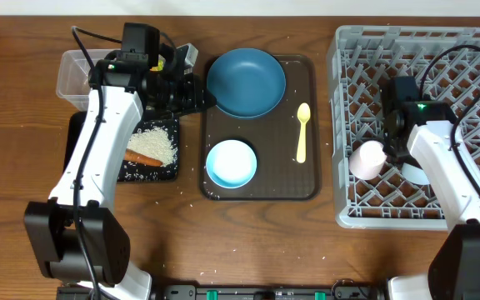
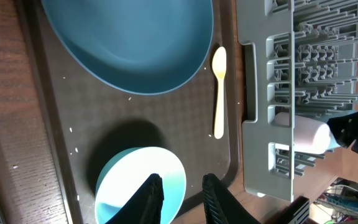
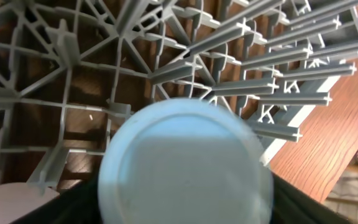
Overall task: Sort waste into correct bins and load items into the dishwasher rack
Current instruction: 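Withdraw the right gripper up from the rack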
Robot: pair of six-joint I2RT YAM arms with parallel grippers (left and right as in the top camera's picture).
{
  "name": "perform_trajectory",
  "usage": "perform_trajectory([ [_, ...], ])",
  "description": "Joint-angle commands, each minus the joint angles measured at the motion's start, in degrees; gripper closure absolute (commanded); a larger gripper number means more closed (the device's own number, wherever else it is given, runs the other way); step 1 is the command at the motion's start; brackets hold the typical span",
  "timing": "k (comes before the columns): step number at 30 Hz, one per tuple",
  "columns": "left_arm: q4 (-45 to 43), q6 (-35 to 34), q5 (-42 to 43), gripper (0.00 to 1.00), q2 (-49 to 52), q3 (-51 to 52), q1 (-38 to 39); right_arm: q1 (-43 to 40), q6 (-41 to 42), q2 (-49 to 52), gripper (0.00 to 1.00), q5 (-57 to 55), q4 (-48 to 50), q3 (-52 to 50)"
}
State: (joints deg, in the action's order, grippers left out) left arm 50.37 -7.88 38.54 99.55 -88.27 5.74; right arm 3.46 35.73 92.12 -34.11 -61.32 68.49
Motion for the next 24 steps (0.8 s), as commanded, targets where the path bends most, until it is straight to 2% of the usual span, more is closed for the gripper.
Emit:
perform_trajectory([
  [1, 0.1, 0.3, -0.7, 0.75, -0.3, -0.8, 0.1, -0.1, -0.3, -4.2, 0.23, 0.0, 0.3, 0.0],
  [4, 0.1, 0.3, -0.7, 0.75, -0.3, -0.8, 0.1, -0.1, -2.6, -8.9, 0.17, 1.3, 0.6, 0.1],
  [10, 0.1, 0.3, -0.7, 0.75, -0.3, -0.8, 0.1, -0.1, -9.6, -18.6, 0.14, 7.4, 2.8, 0.1],
  [15, 0.2, 1.9, -0.7, 0.75, -0.3, -0.8, 0.1, -0.1, -15.8, -24.9, 0.12, 19.6, 6.6, 0.1],
  [17, 0.3, 3.7, -0.9, 0.70, -0.3, -0.8, 0.3, -0.1, -18.1, -26.0, 0.09, 27.9, 9.2, 0.1],
  [21, 1.8, 3.8, -7.1, 0.69, -0.3, -0.8, 2.1, 0.3, -19.5, -26.1, 0.10, 39.4, 12.8, 0.1],
  [24, 4.5, 3.8, -13.3, 0.68, -0.3, -0.8, 4.9, 1.9, -20.2, -25.8, 0.11, 41.7, 14.6, 0.1],
])
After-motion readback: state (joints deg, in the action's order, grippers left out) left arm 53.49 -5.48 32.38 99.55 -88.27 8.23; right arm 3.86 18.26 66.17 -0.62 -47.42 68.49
